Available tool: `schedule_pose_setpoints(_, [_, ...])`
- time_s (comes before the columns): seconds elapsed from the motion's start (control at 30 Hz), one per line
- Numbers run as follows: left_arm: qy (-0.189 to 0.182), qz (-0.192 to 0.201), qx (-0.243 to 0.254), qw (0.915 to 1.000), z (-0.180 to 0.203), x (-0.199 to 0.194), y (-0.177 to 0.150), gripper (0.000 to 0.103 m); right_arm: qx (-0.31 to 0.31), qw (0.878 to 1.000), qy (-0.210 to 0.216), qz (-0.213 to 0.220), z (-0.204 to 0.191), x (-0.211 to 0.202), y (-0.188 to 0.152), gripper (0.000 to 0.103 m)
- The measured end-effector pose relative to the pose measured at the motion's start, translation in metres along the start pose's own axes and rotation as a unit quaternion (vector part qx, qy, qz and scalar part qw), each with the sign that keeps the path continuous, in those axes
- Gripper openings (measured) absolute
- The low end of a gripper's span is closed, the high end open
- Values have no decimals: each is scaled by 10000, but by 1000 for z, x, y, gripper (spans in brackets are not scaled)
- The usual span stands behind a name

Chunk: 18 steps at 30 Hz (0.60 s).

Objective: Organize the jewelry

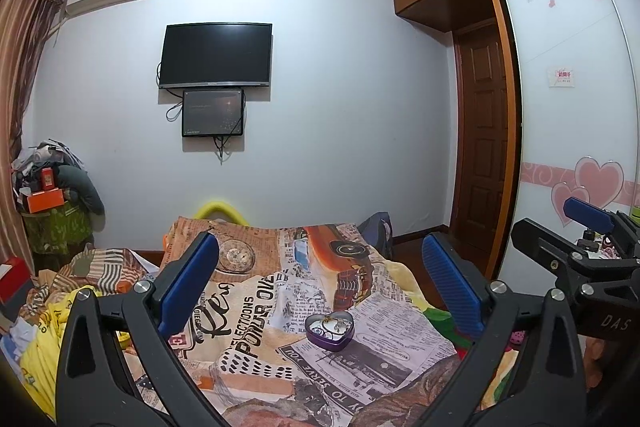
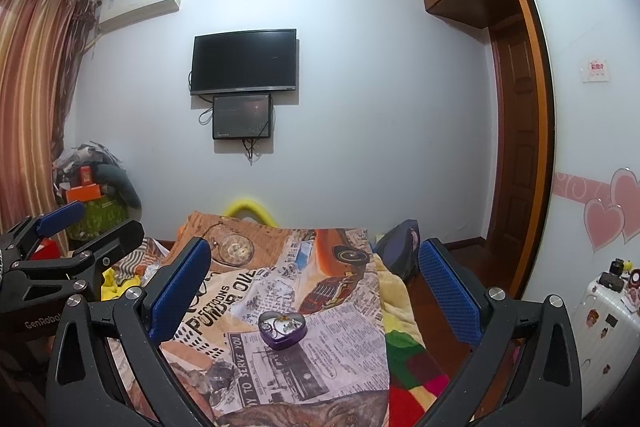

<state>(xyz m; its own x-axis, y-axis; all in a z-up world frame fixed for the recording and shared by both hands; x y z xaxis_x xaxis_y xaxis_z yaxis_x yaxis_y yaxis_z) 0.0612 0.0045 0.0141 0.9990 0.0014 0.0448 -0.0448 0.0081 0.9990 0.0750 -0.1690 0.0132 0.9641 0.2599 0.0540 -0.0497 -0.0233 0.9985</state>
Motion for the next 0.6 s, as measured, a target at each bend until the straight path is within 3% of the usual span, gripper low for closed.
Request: schedule_pose_setpoints(0.6, [-68,-148,-64,9998,3,8,-7,102,32,9999,-20,-136,2,4,-5,103])
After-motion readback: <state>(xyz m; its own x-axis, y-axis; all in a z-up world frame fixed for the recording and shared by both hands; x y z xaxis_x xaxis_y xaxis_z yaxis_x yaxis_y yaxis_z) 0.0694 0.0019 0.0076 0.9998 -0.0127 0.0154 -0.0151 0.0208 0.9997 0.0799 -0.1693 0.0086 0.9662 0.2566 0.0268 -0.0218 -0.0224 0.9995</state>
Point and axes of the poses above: each gripper's, at about its wrist camera, not at the fingertips, and x roughly the way its jaws point, z to its right, y to its top, the point moved 5 cm from there along x, roughly the way its jaws point, and after that the axes turned 10 degrees about z, right-handed, at the moved point
